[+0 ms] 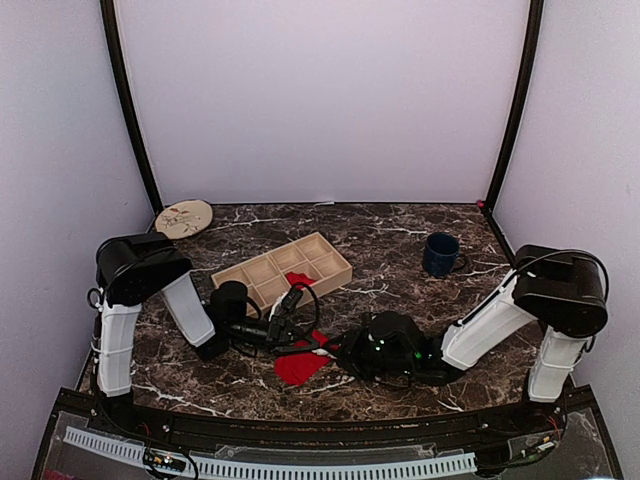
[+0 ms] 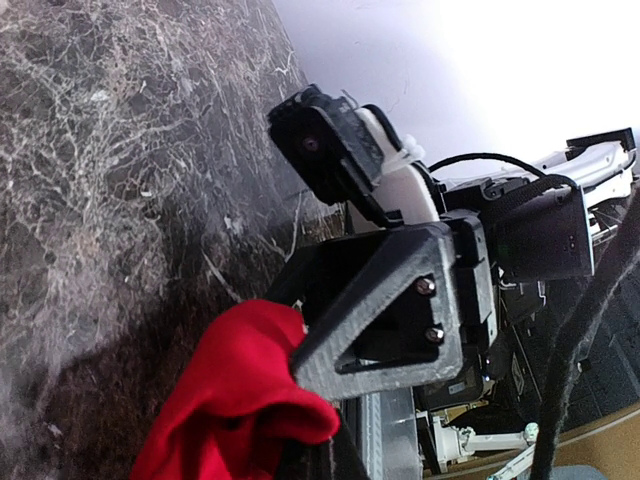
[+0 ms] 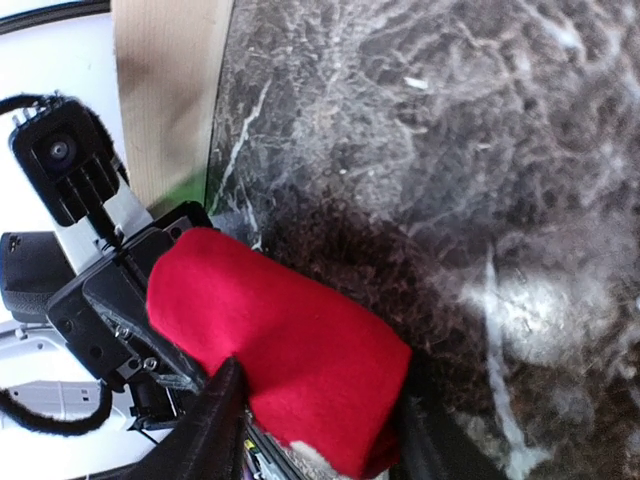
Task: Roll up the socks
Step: Roll the sock at the center of the board.
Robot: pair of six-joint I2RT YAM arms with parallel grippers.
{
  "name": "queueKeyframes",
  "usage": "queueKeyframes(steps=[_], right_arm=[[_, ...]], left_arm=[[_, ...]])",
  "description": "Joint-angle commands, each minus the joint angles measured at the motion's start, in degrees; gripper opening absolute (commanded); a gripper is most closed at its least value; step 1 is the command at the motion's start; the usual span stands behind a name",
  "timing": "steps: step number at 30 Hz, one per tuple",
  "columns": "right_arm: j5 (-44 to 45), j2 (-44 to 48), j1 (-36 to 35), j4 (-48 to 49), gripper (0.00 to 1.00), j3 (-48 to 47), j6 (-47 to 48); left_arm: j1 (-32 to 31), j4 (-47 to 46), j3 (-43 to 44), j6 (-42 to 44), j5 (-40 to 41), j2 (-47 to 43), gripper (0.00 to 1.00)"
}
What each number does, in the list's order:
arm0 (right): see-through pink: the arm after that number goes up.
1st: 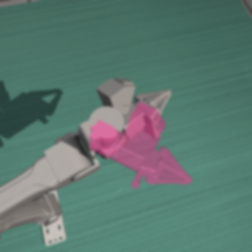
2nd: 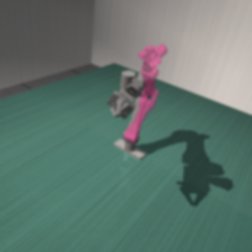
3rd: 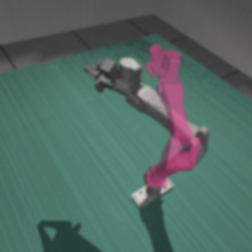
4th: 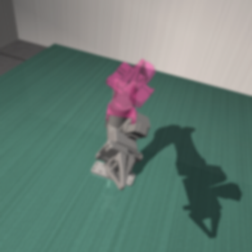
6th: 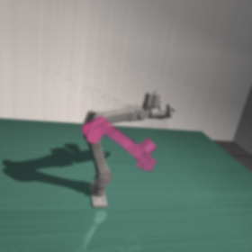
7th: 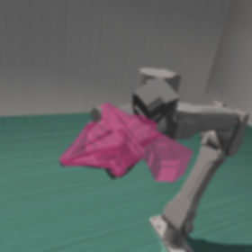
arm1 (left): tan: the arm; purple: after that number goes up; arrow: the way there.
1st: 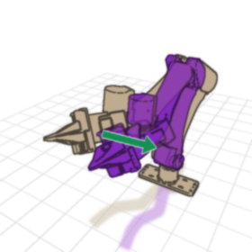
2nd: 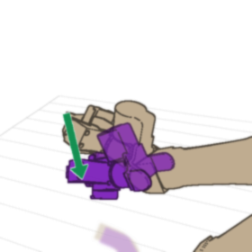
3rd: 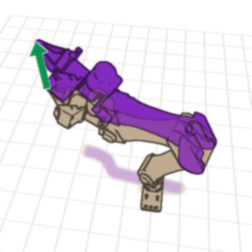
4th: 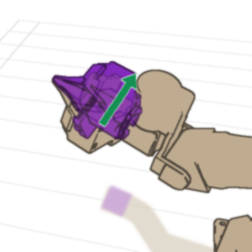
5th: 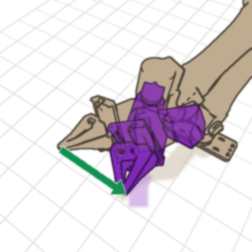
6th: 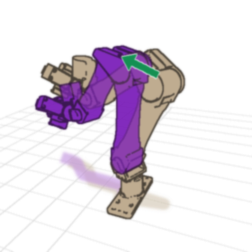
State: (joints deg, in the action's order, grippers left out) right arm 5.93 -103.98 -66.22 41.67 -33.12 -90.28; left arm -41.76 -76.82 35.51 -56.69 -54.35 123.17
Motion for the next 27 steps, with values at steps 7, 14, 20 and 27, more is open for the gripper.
queueKeyframes(steps=[7, 14, 20, 27], right_arm=[[1.7, -4.4, 0.5, -3.5, 0.12, -2.3, 1.2], [4.0, -2.3, 0.6, -4.6, 0.00, -2.1, 3.5], [4.8, 0.8, 1.7, -6.5, 0.00, -1.5, 4.9], [3.1, 3.0, 3.2, -9.5, 0.00, -2.2, 7.7]], left_arm=[[4.0, 12.5, -2.7, 4.9, 1.9, 6.0, 0.00], [5.8, 11.9, -4.5, 0.9, 4.0, 3.8, 0.05], [6.2, 17.8, -7.5, 1.9, 9.7, -4.6, 0.17], [6.2, 32.7, -6.5, 7.1, 16.6, -12.1, 0.20]])
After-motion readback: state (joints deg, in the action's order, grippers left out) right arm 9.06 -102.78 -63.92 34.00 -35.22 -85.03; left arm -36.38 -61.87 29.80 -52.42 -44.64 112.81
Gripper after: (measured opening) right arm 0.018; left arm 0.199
